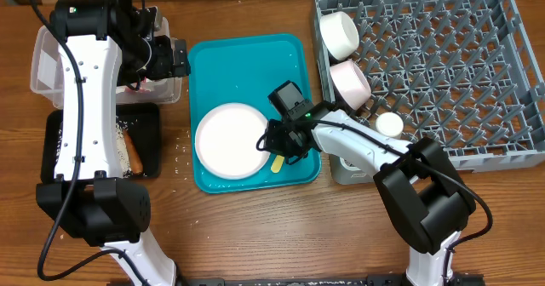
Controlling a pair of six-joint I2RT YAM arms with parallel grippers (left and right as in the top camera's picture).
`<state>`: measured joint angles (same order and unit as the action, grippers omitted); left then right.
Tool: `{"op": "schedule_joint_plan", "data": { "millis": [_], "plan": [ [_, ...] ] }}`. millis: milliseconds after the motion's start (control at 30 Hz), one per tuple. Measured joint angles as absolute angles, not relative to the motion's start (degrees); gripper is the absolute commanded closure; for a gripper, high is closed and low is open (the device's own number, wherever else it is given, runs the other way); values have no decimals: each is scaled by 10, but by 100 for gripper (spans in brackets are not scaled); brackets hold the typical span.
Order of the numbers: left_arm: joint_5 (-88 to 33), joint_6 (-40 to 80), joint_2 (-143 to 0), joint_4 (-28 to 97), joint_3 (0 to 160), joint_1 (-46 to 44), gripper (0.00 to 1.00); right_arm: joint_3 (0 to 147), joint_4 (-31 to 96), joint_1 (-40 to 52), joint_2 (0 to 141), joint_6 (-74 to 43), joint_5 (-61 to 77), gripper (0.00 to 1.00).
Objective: Sort waste into correct bins and load items into the dishwasher
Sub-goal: 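Grasp the rim of the white plate with the right gripper and lift, then carry the plate right and stand it upright in the dish rack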
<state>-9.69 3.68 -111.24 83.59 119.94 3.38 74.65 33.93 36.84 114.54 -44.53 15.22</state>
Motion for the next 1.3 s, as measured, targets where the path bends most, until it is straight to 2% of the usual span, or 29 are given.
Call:
{"op": "schedule_joint_plan", "data": {
  "millis": [267, 500, 667, 967, 1300],
  "plan": [
    [-97, 37, -1112, 836, 1199, 34, 0, 748, 350, 368, 1146, -434, 159, 96],
    [-97, 37, -1112, 836, 1199, 34, 0, 796, 451, 368, 1108, -396, 92, 96],
    [-97, 37, -1112, 836, 1199, 34, 0, 881, 522, 364, 1057, -343, 17, 96],
    [-97, 37, -1112, 836, 1199, 34, 0, 962, 592, 352, 1007, -302, -280, 96],
    [-97, 37, -1112, 836, 1199, 34, 0, 962, 538, 308, 1007, -295, -628, 96]
  ]
}}
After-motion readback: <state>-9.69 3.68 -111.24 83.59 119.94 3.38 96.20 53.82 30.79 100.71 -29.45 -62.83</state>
